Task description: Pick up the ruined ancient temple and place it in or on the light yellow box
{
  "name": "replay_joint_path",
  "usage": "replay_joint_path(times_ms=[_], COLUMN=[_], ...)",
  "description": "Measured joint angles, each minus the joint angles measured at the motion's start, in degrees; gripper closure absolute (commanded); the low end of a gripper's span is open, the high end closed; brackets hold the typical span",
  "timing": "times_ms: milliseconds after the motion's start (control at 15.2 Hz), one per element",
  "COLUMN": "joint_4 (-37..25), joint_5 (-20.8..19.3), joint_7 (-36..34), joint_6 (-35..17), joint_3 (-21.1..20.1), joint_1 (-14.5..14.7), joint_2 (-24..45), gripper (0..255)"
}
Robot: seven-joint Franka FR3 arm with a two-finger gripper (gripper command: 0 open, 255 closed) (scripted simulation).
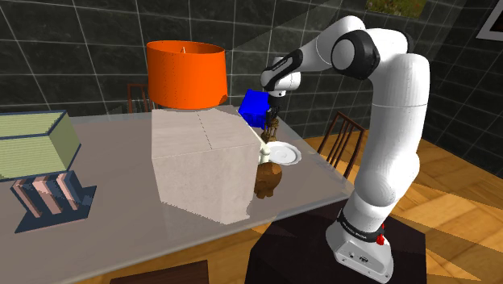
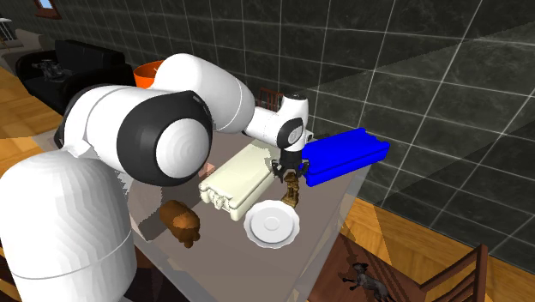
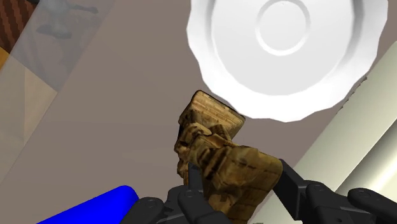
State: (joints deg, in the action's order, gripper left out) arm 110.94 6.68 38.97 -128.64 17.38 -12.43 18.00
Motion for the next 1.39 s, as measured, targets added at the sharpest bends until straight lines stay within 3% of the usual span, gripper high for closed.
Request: replay_joint_path(times_ms=[396,1386], joint_4=[-0.4,-5.92], joint_5=[-0.39,-2.46], joint_7=[-0.35,-1.67], joint_6=[1.29,11.34], joint_3=[0.1,0.75], joint_1=[0.21,0.66], joint_2=[-0.89,-5.69], gripper=[255,255])
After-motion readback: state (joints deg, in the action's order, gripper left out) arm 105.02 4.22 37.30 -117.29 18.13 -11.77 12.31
